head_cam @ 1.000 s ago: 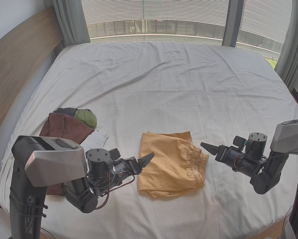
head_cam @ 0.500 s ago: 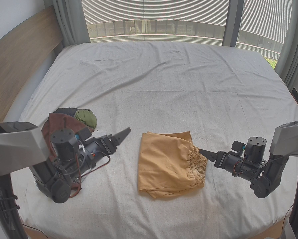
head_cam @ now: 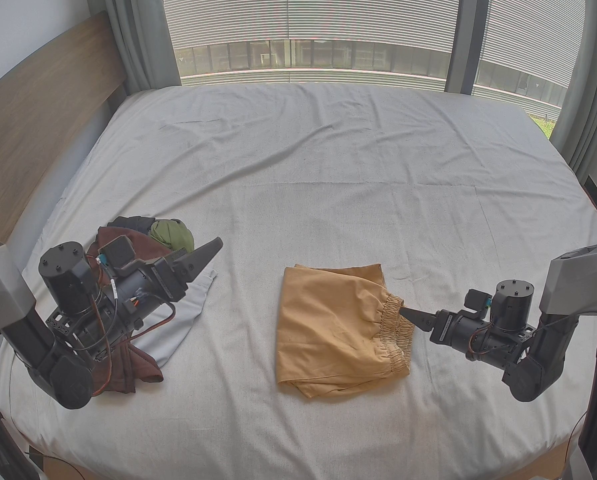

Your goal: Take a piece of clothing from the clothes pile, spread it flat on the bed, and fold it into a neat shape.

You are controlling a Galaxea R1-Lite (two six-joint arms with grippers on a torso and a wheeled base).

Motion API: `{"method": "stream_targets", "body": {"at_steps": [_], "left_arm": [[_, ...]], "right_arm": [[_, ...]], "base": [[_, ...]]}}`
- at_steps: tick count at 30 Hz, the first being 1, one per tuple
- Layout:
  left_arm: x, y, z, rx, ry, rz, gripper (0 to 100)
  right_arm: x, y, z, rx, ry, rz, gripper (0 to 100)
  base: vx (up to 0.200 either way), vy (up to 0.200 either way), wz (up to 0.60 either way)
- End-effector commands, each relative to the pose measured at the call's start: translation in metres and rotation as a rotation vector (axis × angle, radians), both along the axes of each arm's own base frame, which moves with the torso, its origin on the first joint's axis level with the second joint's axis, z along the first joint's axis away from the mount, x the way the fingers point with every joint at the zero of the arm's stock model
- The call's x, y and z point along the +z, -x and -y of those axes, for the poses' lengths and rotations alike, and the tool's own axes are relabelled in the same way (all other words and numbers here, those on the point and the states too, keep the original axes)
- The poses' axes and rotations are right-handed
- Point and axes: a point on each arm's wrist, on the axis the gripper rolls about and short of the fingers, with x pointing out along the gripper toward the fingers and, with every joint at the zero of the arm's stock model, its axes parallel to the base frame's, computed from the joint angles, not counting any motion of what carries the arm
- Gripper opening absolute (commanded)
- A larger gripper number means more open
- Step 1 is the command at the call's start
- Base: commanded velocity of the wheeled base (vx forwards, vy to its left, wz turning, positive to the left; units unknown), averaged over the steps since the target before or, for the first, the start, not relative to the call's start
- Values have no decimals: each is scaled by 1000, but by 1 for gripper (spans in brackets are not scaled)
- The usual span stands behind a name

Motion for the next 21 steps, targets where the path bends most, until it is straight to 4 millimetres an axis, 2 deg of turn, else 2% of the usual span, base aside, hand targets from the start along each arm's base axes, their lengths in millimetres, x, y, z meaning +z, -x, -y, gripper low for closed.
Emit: {"method": "stream_targets", "body": {"at_steps": [1, 8, 13, 21], "left_arm": [[-7, 11, -5, -14, -47, -19, 100], [-22, 21, -6, -41, -108, -65, 100], [-22, 21, -5, -46, -108, -64, 100], [-22, 21, -6, -43, -108, -64, 100]], "right_arm": [[-7, 6, 3, 2, 26, -38, 100], [-29, 14, 10, 10, 96, -113, 100], [-52, 14, 7, 21, 113, -175, 100], [-72, 10, -6, 50, 111, -222, 100]], "base": [[0, 0, 0], [0, 0, 0], [0, 0, 0], [0, 0, 0]]}}
